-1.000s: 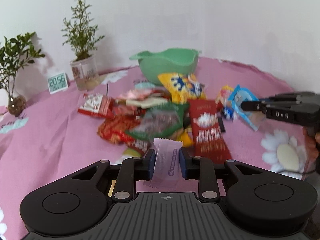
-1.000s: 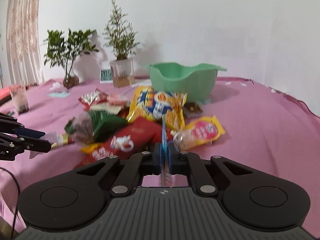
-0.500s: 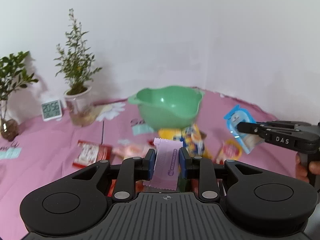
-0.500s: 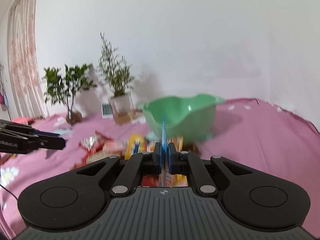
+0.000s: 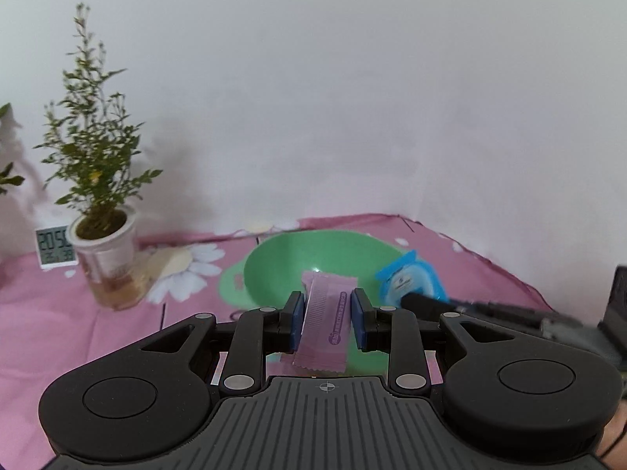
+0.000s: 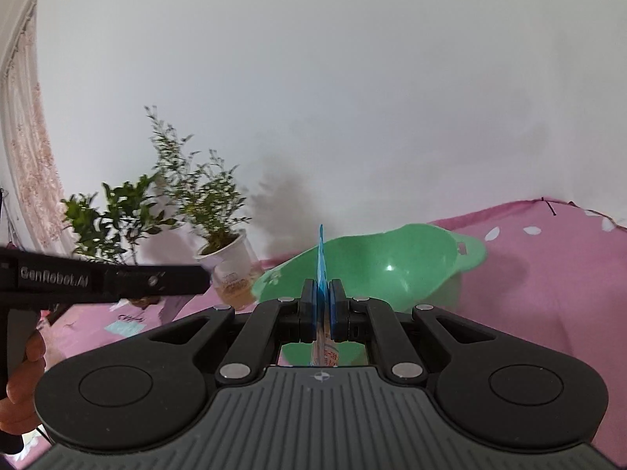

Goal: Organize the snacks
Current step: 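Carry both packets over the green bowl and open both tools to drop them, then grasp the gold stick packet with the left tool while the right tool grasps the red OMF packet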

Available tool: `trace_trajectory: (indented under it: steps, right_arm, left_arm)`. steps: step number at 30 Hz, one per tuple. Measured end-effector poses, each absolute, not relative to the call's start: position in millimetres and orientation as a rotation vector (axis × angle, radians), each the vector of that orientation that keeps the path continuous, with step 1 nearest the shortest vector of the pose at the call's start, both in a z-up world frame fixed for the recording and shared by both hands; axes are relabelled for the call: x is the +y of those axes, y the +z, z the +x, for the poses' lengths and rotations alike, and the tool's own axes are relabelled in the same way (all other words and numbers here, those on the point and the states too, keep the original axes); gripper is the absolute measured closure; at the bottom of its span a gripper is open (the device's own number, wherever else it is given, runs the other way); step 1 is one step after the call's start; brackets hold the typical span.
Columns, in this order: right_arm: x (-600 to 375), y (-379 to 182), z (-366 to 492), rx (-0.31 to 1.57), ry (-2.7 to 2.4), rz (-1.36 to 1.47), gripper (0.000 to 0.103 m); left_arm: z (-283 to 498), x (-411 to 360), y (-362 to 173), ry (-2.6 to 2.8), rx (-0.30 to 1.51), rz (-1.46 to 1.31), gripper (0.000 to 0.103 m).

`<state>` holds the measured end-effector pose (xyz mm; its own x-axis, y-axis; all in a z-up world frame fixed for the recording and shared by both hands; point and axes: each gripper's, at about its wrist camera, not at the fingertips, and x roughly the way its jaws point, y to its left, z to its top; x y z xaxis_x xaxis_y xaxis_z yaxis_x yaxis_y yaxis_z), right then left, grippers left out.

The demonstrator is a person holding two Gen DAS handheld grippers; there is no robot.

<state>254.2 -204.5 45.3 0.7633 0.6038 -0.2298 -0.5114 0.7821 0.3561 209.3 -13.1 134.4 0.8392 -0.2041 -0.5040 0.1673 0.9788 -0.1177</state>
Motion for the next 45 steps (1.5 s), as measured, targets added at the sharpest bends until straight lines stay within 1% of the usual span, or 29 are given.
trace_trajectory:
  steps: [3, 5, 7, 9, 10, 11, 12, 13, 16, 18, 20, 25, 29, 34, 39, 45]
  right_arm:
    - [-202, 43, 272, 0.348, 0.608, 0.291, 0.094]
    - [-199, 41, 280, 0.357, 0.596, 0.286, 0.093]
    - [-196, 38, 287, 0.372, 0.581, 0.277, 0.091]
    - [-195, 37, 288, 0.379, 0.578, 0.27, 0.088]
    - [-198, 37, 287, 0.379, 0.575, 0.276, 0.073]
    - [-201, 37, 285, 0.376, 0.567, 0.285, 0.056]
    - [-206, 38, 282, 0.368, 0.559, 0.291, 0.049]
    - [-209, 39, 278, 0.361, 0.557, 0.293, 0.038]
    - [-219, 42, 262, 0.358, 0.545, 0.29, 0.032]
    - [-226, 45, 248, 0.365, 0.552, 0.291, 0.026]
    - [-231, 48, 232, 0.377, 0.563, 0.286, 0.017]
    - [-240, 45, 179, 0.381, 0.603, 0.265, 0.007]
    - [-241, 26, 142, 0.431, 0.64, 0.268, 0.006]
    - [-230, -4, 98, 0.508, 0.66, 0.238, 0.006]
    - [-205, -21, 72, 0.598, 0.696, 0.193, 0.006]
    - [-161, -24, 56, 0.594, 0.686, 0.1, 0.006]
  left_arm:
    - [234, -17, 128, -0.201, 0.562, -0.09, 0.012]
    - [249, -18, 121, -0.203, 0.588, -0.106, 0.007]
    - [260, -20, 114, -0.196, 0.621, -0.112, 0.002]
    - [263, -19, 111, -0.181, 0.646, -0.117, 0.0]
    - [263, -18, 111, -0.183, 0.645, -0.125, 0.0]
    - [260, -15, 112, -0.183, 0.64, -0.131, 0.0]
    - [257, -13, 114, -0.182, 0.637, -0.136, 0.0]
    - [251, -9, 116, -0.185, 0.629, -0.138, 0.0]
    - [232, -1, 125, -0.182, 0.612, -0.128, 0.0]
    - [215, 4, 131, -0.176, 0.6, -0.112, 0.0]
    - [192, 10, 135, -0.176, 0.591, -0.081, 0.0]
    - [125, 29, 134, -0.172, 0.57, -0.007, 0.0]
    - [77, 54, 111, -0.177, 0.606, -0.009, 0.0]
    - [35, 79, 60, -0.14, 0.696, -0.035, 0.0]
    - [20, 86, 23, -0.141, 0.747, -0.063, 0.0]
    - [18, 76, 9, -0.146, 0.742, -0.04, 0.0]
